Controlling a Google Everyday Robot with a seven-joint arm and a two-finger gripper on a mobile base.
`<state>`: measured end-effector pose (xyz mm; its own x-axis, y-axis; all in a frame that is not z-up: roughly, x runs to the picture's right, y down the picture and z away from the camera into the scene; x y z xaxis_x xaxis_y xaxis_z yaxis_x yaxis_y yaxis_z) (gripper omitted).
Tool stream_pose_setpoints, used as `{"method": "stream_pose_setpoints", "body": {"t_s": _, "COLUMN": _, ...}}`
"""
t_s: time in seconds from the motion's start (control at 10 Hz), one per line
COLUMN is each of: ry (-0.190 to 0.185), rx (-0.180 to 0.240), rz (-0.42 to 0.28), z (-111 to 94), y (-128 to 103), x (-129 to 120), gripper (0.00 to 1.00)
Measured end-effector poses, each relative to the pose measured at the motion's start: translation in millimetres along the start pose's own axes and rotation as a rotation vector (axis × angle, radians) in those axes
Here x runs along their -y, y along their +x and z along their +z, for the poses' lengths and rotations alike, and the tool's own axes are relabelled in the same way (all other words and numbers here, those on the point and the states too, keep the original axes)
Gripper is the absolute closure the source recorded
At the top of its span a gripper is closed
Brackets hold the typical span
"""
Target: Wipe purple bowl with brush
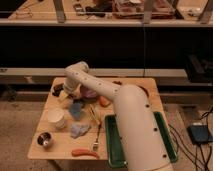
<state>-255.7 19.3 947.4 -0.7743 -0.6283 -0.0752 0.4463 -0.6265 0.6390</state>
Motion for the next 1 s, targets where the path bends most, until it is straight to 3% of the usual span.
{"method": "stream_pose_setpoints", "body": {"t_s": 0.4, "ry": 0.017, "rx": 0.047, "rz": 0.004, "z": 15.5, "y": -9.5, "x": -2.0, "gripper": 0.20}}
{"method": "stream_pose_setpoints", "body": {"t_s": 0.6, "ry": 0.044, "rx": 0.061, "rz": 0.007, "z": 23.4, "y": -15.5, "x": 0.2, "gripper": 0.20}}
{"method": "stream_pose_setpoints", "body": {"t_s": 1.0, "ry": 0.081, "rx": 0.065, "rz": 0.012, "z": 29.8, "y": -23.5, "x": 0.3, "gripper": 0.53}}
